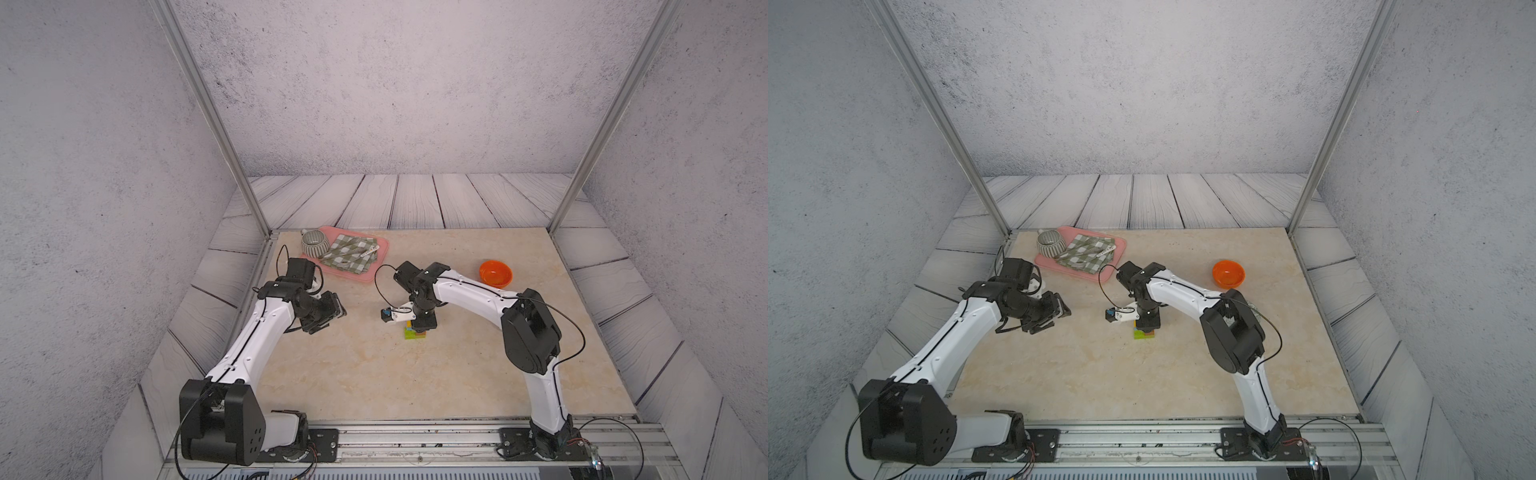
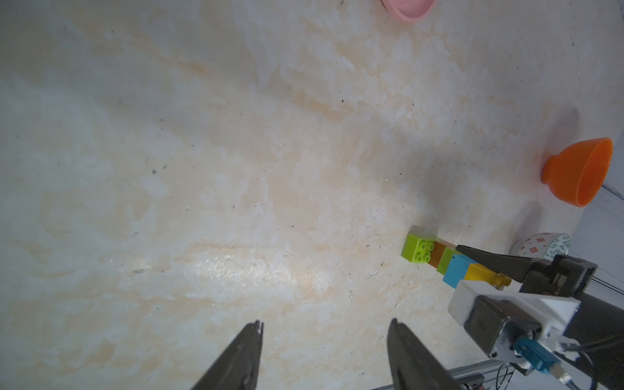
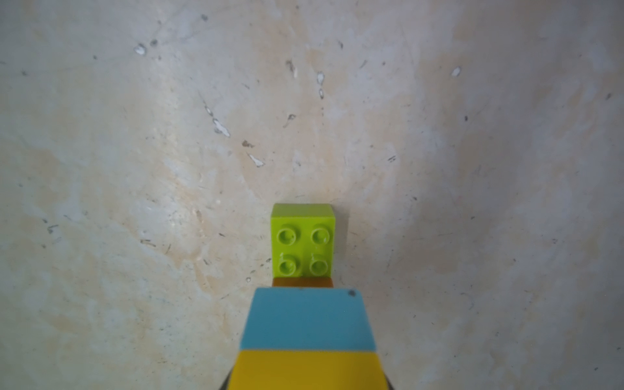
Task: Assemble the letter s with lego
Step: Assemble the lego brick with the lego brick.
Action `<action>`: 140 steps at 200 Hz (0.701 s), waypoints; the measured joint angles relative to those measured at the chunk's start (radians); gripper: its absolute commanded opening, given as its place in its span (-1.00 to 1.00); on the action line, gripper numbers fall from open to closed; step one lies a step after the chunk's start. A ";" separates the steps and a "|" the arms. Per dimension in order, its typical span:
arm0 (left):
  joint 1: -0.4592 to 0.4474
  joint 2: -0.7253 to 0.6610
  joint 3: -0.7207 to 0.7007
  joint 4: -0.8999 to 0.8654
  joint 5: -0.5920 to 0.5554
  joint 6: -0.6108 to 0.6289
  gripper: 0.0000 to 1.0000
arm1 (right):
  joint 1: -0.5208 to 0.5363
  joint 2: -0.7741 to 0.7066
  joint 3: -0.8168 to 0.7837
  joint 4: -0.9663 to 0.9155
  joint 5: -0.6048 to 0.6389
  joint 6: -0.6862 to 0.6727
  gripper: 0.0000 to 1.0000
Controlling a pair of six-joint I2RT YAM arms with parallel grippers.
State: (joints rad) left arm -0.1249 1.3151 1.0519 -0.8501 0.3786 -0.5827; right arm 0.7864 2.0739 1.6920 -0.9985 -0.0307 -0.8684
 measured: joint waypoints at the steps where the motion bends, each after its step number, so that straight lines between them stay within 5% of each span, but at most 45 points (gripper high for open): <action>1: 0.000 0.000 0.000 0.000 0.000 0.000 0.28 | 0.000 0.000 0.000 0.000 0.000 0.000 -0.60; 140: 0.000 0.000 0.005 -0.006 0.000 0.000 0.28 | 0.000 0.000 0.025 -0.001 0.004 0.000 -0.62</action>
State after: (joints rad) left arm -0.1246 1.3151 1.0569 -0.8566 0.3786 -0.5827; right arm 0.7868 2.0739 1.7172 -0.9993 -0.0269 -0.8684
